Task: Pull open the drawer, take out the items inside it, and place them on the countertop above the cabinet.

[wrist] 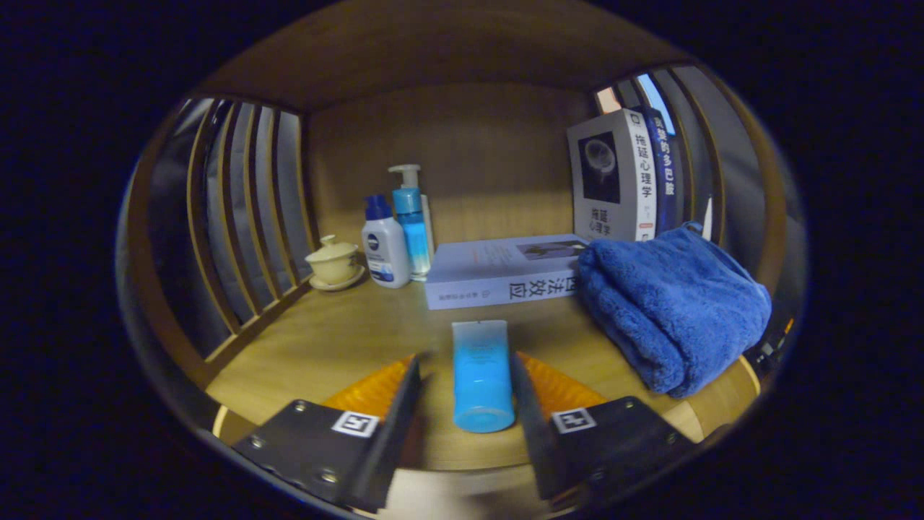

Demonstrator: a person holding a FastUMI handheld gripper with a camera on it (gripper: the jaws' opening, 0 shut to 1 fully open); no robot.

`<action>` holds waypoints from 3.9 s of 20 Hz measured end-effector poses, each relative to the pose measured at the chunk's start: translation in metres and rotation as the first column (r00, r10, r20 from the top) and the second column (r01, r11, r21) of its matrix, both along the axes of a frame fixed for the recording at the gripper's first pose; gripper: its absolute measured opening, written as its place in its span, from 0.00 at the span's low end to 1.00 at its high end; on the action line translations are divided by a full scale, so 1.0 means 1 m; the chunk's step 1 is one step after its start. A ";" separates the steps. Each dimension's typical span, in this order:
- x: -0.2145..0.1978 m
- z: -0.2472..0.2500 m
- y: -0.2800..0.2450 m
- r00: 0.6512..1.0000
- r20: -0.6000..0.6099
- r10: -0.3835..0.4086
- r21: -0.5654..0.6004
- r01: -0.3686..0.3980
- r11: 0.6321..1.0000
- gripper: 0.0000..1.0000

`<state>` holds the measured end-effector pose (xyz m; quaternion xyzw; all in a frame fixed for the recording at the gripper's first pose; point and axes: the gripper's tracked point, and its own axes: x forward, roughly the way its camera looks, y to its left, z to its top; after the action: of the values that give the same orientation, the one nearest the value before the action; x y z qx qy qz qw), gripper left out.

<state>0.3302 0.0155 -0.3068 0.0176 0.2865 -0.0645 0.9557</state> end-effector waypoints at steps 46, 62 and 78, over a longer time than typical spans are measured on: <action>-0.292 0.032 0.002 0.998 0.067 0.017 -0.053 -0.014 0.998 0.96; -0.279 0.031 -0.005 0.997 0.048 0.054 -0.052 -0.051 0.997 0.97; -0.220 0.026 -0.004 0.996 0.079 0.044 -0.049 -0.040 0.998 0.97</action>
<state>0.1102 0.0115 -0.2808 -0.0086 0.2465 -0.0503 0.9678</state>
